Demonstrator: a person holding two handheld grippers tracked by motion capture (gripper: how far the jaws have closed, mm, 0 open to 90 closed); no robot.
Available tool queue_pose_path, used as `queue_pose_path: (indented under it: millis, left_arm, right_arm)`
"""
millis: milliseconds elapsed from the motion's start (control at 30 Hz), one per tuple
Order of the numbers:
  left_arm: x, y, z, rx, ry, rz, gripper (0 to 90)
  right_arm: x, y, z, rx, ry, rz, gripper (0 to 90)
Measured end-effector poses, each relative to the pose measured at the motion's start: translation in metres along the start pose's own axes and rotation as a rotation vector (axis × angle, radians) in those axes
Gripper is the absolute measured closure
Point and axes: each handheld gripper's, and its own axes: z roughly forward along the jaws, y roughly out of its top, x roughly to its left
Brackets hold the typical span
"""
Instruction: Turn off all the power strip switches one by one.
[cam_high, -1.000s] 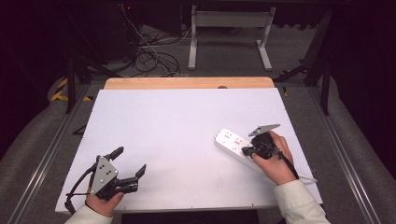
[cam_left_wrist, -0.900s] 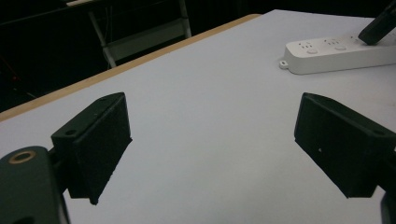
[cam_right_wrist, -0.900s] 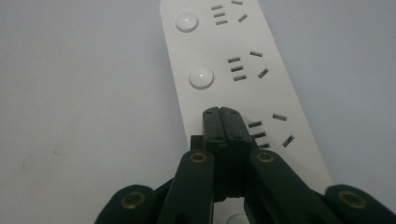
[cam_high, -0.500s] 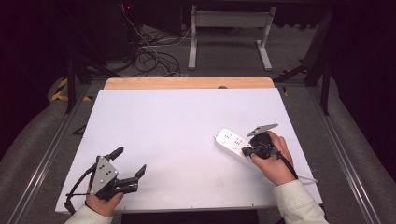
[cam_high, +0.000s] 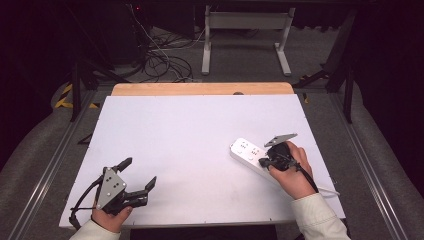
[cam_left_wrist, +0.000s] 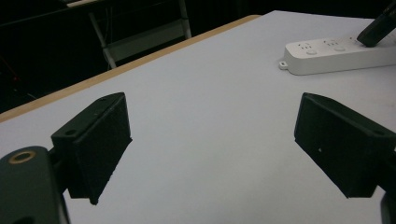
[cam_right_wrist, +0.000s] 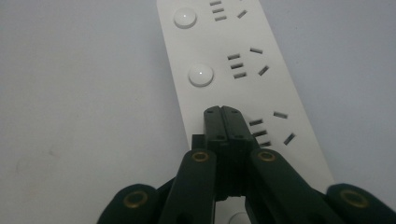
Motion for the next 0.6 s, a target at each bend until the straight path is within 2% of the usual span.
queue_pose_path:
  millis: [33,100,133,200,267,333,600]
  left_arm:
    - [0.0,0.0,0.0,0.0,0.0,-0.003,11.4]
    - [0.0,0.0,0.0,-0.001,0.0,-0.001,11.4]
    - [0.0,0.0,0.001,0.0,0.002,0.001,11.4]
    - [0.001,0.0,0.002,0.004,0.002,0.0,11.4]
    - [0.001,0.0,0.002,0.004,0.0,0.003,11.4]
    - [0.0,0.0,0.001,0.003,0.001,-0.004,11.4]
    - [0.0,0.0,0.001,0.004,0.002,-0.001,11.5]
  right_arm:
    - [0.0,0.0,-0.001,-0.041,0.004,-0.004,90.0]
    - [0.0,-0.001,-0.009,-0.109,0.042,0.011,90.0]
    - [0.0,0.001,-0.017,-0.173,0.062,0.019,90.0]
    - [0.001,0.005,-0.028,-0.228,0.064,0.016,90.0]
    - [0.002,0.007,-0.03,-0.239,0.067,0.016,90.0]
    - [0.002,0.006,-0.028,-0.224,0.052,0.007,90.0]
    - [0.003,0.007,-0.028,-0.219,0.054,-0.004,90.0]
